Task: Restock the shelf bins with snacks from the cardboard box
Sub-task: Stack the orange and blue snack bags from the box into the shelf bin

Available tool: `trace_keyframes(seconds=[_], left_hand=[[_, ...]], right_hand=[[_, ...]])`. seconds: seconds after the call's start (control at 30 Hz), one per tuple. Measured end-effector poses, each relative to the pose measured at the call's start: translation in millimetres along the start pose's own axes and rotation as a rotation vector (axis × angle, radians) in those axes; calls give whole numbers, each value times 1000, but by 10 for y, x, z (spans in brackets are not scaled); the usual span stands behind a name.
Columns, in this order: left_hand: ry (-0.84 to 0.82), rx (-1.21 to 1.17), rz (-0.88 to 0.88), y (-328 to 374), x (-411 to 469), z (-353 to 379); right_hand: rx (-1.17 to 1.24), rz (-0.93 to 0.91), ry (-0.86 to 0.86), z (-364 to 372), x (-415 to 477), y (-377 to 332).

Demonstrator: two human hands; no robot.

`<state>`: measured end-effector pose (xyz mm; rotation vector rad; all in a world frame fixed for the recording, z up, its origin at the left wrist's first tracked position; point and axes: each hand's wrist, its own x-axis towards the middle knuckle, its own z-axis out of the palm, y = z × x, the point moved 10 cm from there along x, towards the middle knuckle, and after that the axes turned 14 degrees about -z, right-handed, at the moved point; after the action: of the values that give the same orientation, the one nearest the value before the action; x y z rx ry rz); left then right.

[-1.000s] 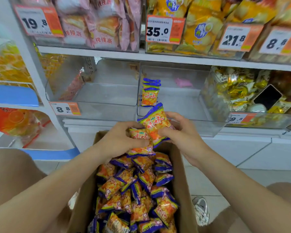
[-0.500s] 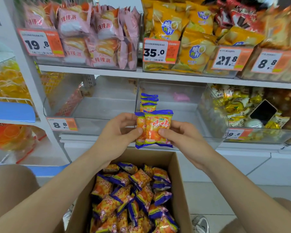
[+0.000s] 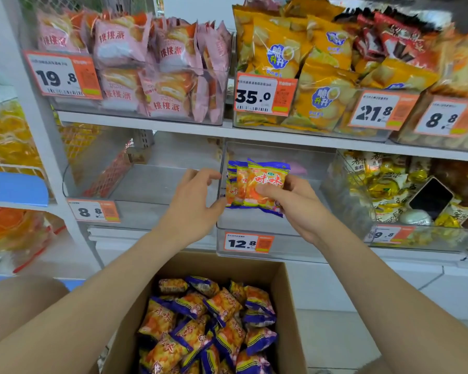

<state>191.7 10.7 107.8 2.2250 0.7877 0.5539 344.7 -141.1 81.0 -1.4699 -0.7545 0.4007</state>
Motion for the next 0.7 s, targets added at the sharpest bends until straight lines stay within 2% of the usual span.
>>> trace_keyframes(seconds=[0.07,0.2,0.33,0.5,0.63,0.7], left_hand=[[-27,78,-33,-48,40,89],[-120,166,-66,-100,73,259],[-109,175,-66,-105,99,268],[-94,178,-33,-99,103,267],[-93,167,-15,-85,86,274],[-88,169,-4,-79,74,268]], right_hand=[[-131,4,36,-54,138,135],[-313,59,-84,83,310,493],[-420,84,-122,170,438,709],[-733,165,-119,129,474,765],[-696,191,-207,296,448,765],[-685,192,-192,320,466,758]])
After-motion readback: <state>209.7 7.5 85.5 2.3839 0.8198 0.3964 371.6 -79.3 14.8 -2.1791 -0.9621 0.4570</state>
